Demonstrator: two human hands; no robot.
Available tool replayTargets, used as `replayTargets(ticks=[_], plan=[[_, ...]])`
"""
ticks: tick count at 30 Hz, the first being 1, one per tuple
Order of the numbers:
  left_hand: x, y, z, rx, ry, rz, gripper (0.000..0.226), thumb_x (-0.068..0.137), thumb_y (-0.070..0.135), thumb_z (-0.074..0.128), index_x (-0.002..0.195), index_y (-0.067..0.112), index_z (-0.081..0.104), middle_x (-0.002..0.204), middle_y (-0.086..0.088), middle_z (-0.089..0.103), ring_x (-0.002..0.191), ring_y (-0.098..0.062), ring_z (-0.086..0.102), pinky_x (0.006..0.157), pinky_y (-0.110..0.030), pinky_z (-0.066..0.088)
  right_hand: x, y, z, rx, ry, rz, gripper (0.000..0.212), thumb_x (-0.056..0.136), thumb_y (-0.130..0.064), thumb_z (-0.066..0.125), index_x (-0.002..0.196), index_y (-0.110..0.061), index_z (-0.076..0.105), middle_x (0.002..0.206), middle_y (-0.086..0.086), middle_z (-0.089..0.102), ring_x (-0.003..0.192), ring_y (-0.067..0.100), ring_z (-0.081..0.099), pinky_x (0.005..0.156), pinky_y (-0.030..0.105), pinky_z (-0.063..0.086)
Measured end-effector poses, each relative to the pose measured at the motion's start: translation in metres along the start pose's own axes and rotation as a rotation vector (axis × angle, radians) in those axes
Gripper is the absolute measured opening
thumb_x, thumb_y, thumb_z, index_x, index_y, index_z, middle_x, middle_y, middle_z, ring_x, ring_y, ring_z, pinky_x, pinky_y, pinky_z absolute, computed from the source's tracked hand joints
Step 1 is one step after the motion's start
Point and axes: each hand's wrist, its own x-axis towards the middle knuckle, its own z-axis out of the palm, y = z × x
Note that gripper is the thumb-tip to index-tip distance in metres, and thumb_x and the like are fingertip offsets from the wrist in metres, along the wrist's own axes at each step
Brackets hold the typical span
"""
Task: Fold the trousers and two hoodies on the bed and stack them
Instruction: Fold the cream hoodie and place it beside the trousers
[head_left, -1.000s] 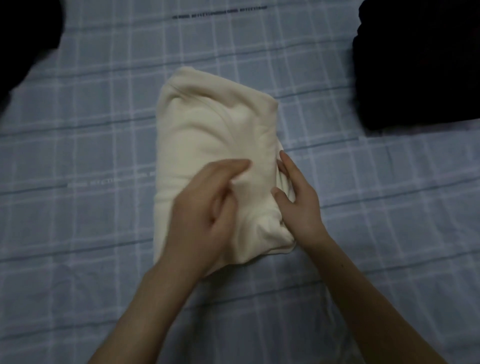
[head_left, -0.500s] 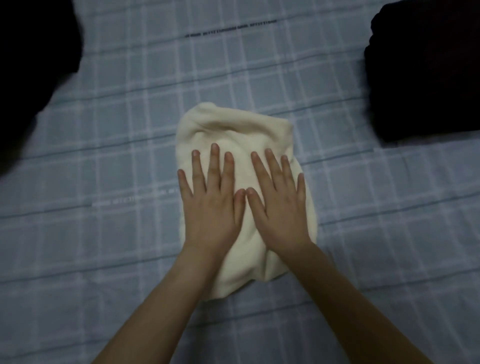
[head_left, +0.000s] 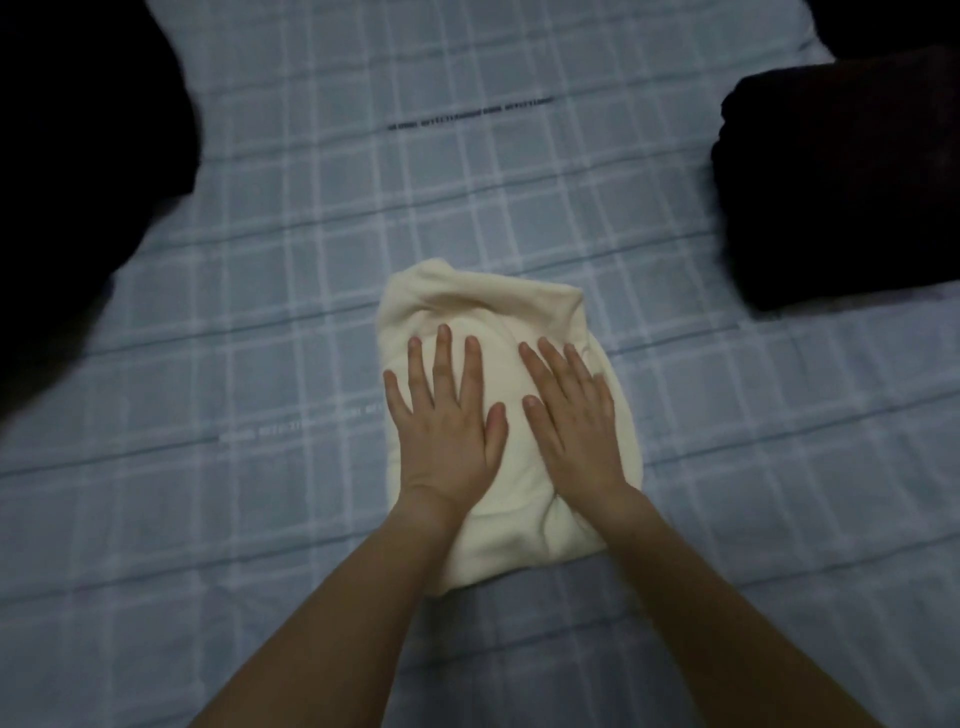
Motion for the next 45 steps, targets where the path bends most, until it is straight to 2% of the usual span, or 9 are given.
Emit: replayTargets(ticks=[6, 9, 12, 14, 20, 24, 28, 35, 45], plan=[[-0.009, -0.008, -0.017, -0.222, 0.108, 0.067, 0.067, 0.093, 0.046, 0.039, 0.154, 0.023, 0.027, 0.164, -0.004, 0.015, 0.151, -0.030, 0.006, 0.119, -0.057, 0.009, -0.036, 0.020, -0.013, 0.023, -0.005, 0.385, 0.072, 0.074, -0.089, 0.025, 0.137, -0.074, -0.007, 0.165, 0.001, 0.008, 0.148, 0.031, 0.006, 0.119, 0.055, 0.007], [-0.025, -0.029, -0.023, -0.563, 0.147, 0.056, 0.061, 0.093, 0.041, 0.053, 0.151, 0.033, 0.032, 0.163, 0.003, 0.014, 0.151, -0.014, 0.008, 0.122, -0.045, 0.013, -0.038, 0.025, -0.018, 0.019, -0.042, 0.325, 0.073, 0.072, -0.090, 0.022, 0.135, -0.075, -0.011, 0.162, 0.004, 0.018, 0.143, 0.032, 0.016, 0.116, 0.052, 0.014], [-0.062, -0.047, -0.026, -0.949, 0.064, -0.207, 0.066, 0.085, 0.049, 0.063, 0.140, 0.058, 0.027, 0.161, 0.003, 0.020, 0.142, 0.009, 0.016, 0.120, -0.036, 0.021, -0.047, 0.026, -0.024, 0.043, -0.038, 0.263, 0.075, 0.074, -0.088, 0.029, 0.138, -0.074, -0.007, 0.154, 0.002, 0.031, 0.129, 0.029, 0.033, 0.105, 0.042, 0.025], [-0.081, -0.054, -0.029, -1.159, -0.070, -0.285, 0.073, 0.076, 0.046, 0.066, 0.128, 0.072, 0.023, 0.156, 0.009, 0.033, 0.139, -0.001, 0.035, 0.117, -0.038, 0.030, -0.060, 0.022, -0.026, 0.139, -0.087, 0.273, 0.079, 0.071, -0.087, 0.039, 0.138, -0.075, 0.000, 0.151, 0.001, 0.035, 0.129, 0.027, 0.038, 0.103, 0.036, 0.028], [-0.069, -0.075, -0.043, -1.167, -0.276, -0.204, 0.092, 0.068, 0.043, 0.085, 0.126, 0.077, 0.023, 0.144, 0.017, 0.045, 0.118, -0.005, 0.056, 0.099, -0.031, 0.046, -0.075, 0.014, -0.053, 0.546, -0.117, 0.322, 0.099, 0.066, -0.052, 0.086, 0.140, -0.069, 0.023, 0.152, -0.020, 0.034, 0.131, 0.002, 0.039, 0.098, 0.018, 0.033], [-0.085, -0.079, -0.079, -1.139, -0.346, -0.187, 0.086, 0.072, 0.038, 0.083, 0.133, 0.067, 0.031, 0.142, 0.018, 0.045, 0.111, 0.007, 0.054, 0.099, -0.033, 0.048, -0.109, -0.016, -0.066, 0.676, -0.166, 0.410, 0.094, 0.069, -0.035, 0.090, 0.144, -0.055, 0.036, 0.150, -0.016, 0.042, 0.132, 0.009, 0.044, 0.104, 0.026, 0.039], [-0.133, -0.072, -0.127, -1.041, -0.472, -0.182, 0.082, 0.079, 0.027, 0.080, 0.143, 0.051, 0.035, 0.148, 0.005, 0.044, 0.121, -0.017, 0.054, 0.102, -0.043, 0.047, -0.190, -0.063, -0.091, 0.772, -0.009, 0.537, 0.088, 0.070, -0.015, 0.090, 0.145, -0.031, 0.047, 0.141, -0.014, 0.050, 0.127, 0.008, 0.051, 0.096, 0.013, 0.044], [-0.215, -0.037, -0.204, -1.094, -0.493, -0.047, 0.081, 0.075, 0.028, 0.084, 0.134, 0.060, 0.038, 0.141, 0.022, 0.046, 0.115, -0.006, 0.056, 0.083, -0.021, 0.047, -0.305, -0.123, -0.190, 0.777, 0.108, 0.550, 0.080, 0.075, -0.004, 0.084, 0.140, -0.036, 0.050, 0.131, -0.034, 0.049, 0.114, -0.023, 0.049, 0.089, 0.006, 0.046], [-0.233, 0.039, -0.322, -1.131, -0.487, 0.248, 0.092, 0.051, 0.063, 0.074, 0.135, 0.062, 0.036, 0.138, 0.020, 0.049, 0.103, 0.011, 0.056, 0.074, -0.013, 0.047, -0.379, -0.173, -0.321, 0.768, 0.379, 0.562, 0.069, 0.074, -0.008, 0.085, 0.130, -0.041, 0.060, 0.122, -0.034, 0.054, 0.102, -0.024, 0.053, 0.078, 0.003, 0.046]])
